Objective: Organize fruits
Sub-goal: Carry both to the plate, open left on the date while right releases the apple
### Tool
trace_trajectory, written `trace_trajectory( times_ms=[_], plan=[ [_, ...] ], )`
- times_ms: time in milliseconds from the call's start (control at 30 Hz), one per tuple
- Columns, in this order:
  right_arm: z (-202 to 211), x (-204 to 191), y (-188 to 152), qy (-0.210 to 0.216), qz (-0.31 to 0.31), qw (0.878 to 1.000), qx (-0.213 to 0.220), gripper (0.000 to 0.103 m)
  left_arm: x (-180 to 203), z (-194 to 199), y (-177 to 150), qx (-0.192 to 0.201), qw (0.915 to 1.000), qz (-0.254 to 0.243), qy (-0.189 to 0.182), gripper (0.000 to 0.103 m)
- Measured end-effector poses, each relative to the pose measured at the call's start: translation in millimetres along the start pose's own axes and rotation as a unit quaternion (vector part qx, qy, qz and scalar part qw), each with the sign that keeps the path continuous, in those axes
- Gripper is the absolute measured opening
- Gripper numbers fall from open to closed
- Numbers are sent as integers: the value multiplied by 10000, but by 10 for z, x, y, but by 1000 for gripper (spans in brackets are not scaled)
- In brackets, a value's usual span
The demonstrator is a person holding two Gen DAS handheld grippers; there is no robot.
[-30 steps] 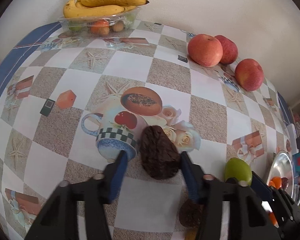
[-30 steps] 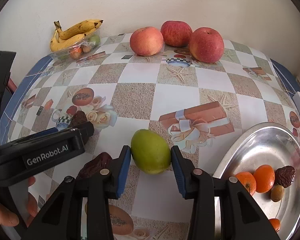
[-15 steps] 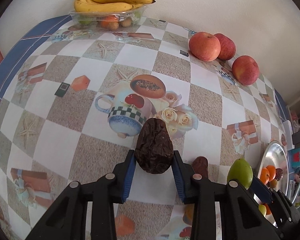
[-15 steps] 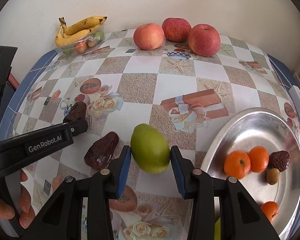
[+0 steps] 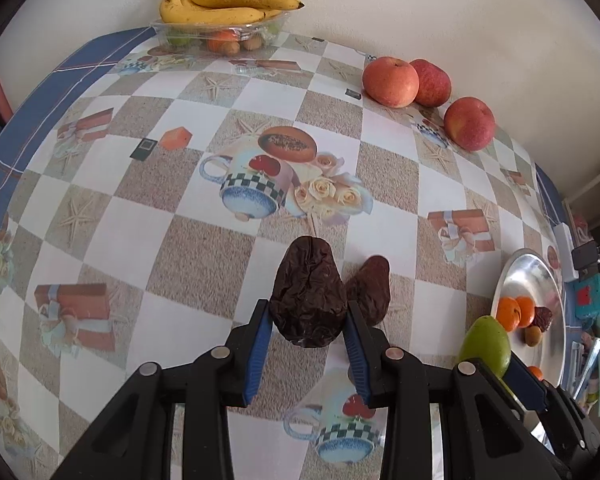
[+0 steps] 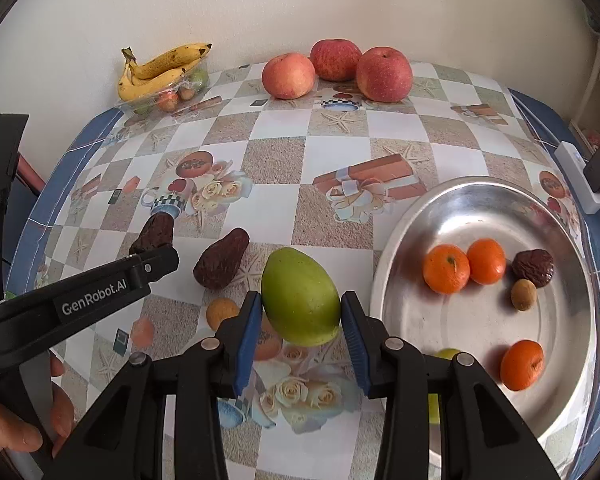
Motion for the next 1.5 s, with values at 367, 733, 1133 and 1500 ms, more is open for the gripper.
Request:
trace_trajectory(
  times_ms=[367,733,1133,1500],
  plan=[
    [210,82,-66,97,-116,9997,194,42,123,85,-56,172,9998,-142,4,38],
    [384,554,32,-106,-760,9946,704,42,565,137,-109,369,9968,-665,-229,38],
    [489,1361,-126,-584,-1763,9793,811,42,1409,267,-432,662,9744,-2110,-398,38],
    [637,1635,-166,-663,-2079,9701,1060,42,1740,269,-653,779,9585,-2703,-459,38]
  ],
)
Point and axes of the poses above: each gripper's, at about its wrist camera, not at the fingertips, and z roughly against the way its jaws point, x to its right, y to its top, the point moved 4 cm from there along -z, roughly the way its jaws point, and after that the axes turned 3 degrees about y, right-handed, at the moved point
